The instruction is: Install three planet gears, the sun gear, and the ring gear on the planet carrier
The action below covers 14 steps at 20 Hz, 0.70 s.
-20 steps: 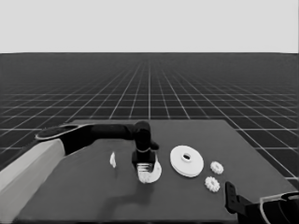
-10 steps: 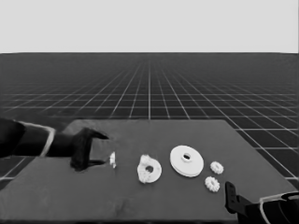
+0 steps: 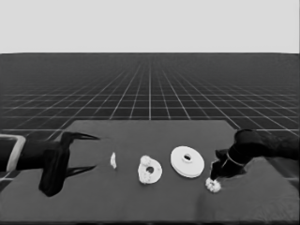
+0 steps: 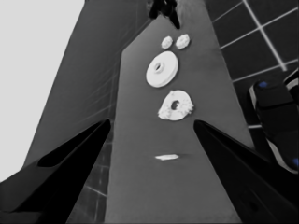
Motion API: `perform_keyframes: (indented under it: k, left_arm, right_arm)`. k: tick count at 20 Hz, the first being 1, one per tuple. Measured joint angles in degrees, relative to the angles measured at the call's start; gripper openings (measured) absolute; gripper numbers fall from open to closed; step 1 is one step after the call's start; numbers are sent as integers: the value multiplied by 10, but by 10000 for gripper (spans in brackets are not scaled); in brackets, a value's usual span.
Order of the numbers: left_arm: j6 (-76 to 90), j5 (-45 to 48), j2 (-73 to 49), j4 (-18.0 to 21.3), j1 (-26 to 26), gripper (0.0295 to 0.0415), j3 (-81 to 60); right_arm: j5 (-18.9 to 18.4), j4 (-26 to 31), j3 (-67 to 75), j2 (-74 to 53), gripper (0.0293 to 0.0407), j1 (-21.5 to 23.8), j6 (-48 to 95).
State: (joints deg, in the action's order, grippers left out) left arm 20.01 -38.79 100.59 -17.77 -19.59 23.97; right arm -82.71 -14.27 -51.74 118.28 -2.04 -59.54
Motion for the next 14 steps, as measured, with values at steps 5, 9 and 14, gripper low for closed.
perform_keyframes:
  k: [5,9,14]
  left_arm:
    - [1,0,0,0,0,385,0]
    - [1,0,0,0,0,385,0]
    - [1,0,0,0,0,385,0]
  right_arm:
    - [-15,26,-66,32,385,4,-36]
    - [41,-67,-126,61,385,-106,-24]
    - [57,-85,-149,72,385,-128,-18]
